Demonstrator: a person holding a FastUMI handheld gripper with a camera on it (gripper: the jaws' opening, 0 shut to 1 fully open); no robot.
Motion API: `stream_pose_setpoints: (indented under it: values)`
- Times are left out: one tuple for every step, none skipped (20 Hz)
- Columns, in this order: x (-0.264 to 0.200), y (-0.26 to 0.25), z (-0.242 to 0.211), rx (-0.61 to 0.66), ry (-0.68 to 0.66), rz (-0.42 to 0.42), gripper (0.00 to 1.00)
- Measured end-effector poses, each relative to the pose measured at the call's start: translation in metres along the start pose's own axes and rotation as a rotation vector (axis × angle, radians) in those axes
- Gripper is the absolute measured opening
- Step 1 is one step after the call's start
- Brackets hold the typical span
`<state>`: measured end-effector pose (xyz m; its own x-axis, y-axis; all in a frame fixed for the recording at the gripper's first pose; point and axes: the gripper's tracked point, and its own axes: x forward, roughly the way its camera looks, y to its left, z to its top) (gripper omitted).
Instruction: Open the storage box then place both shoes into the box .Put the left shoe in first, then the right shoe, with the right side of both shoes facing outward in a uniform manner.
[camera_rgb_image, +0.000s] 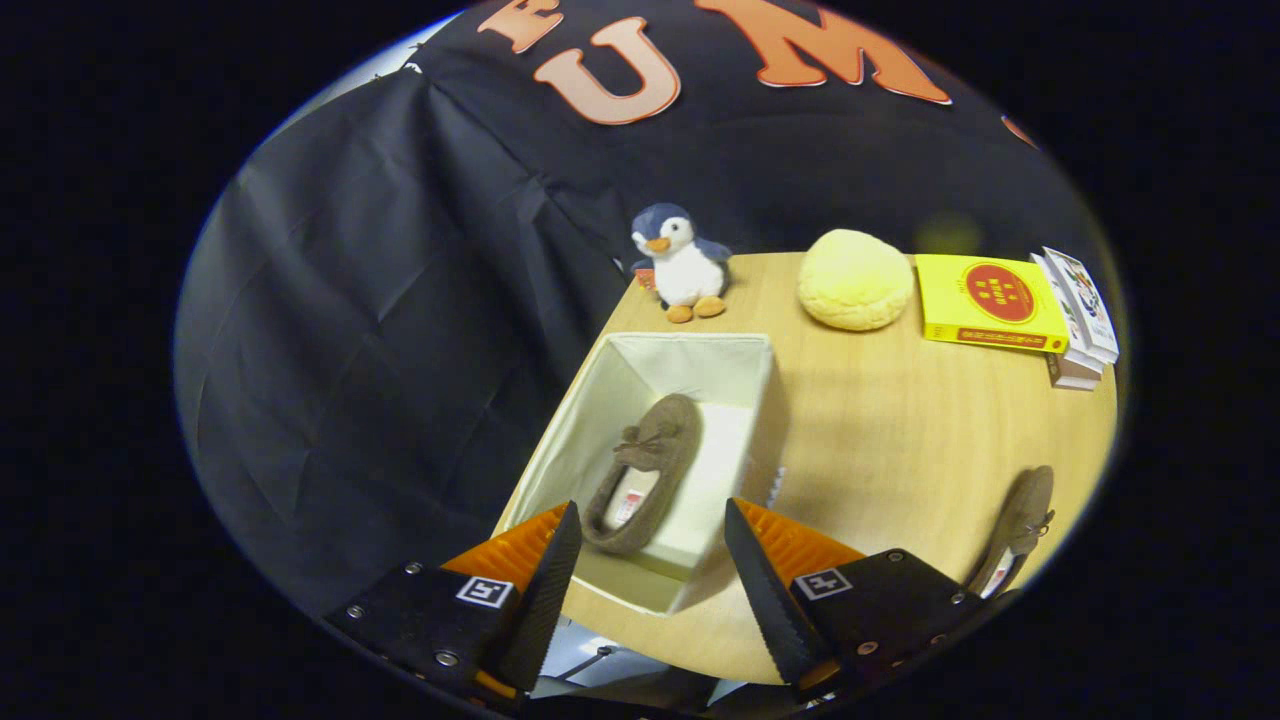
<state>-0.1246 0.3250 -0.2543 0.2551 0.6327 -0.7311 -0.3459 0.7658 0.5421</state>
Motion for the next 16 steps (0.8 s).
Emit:
stream_pose_setpoints:
  values:
    - [-0.008, -0.015, -0.001, 0.013, -0.012, -0.019, 0.89]
    - [-0.018, -0.031, -0.004, 0.025, -0.023, -0.039, 0.93]
    - [-0.025, -0.05, -0.008, 0.041, -0.03, -0.064, 0.95]
    - [-0.032, -0.069, -0.013, 0.061, -0.034, -0.089, 0.96]
    - [-0.04, -0.086, -0.019, 0.083, -0.035, -0.114, 0.96]
    - [-0.048, -0.102, -0.026, 0.104, -0.034, -0.139, 0.96]
    - [-0.054, -0.119, -0.031, 0.119, -0.036, -0.162, 0.96]
    - [-0.06, -0.136, -0.038, 0.133, -0.036, -0.189, 0.96]
    - [-0.065, -0.151, -0.046, 0.145, -0.033, -0.212, 0.96]
    - [-0.07, -0.166, -0.053, 0.158, -0.03, -0.237, 0.96]
    - [-0.076, -0.181, -0.06, 0.171, -0.028, -0.256, 0.96]
    - [-0.08, -0.195, -0.066, 0.184, -0.027, -0.277, 0.97]
    - [-0.085, -0.21, -0.07, 0.193, -0.03, -0.297, 0.96]
    - [-0.089, -0.226, -0.076, 0.201, -0.03, -0.326, 0.96]
    - [-0.093, -0.242, -0.082, 0.209, -0.028, -0.352, 0.96]
    - [-0.095, -0.259, -0.089, 0.218, -0.023, -0.381, 0.96]
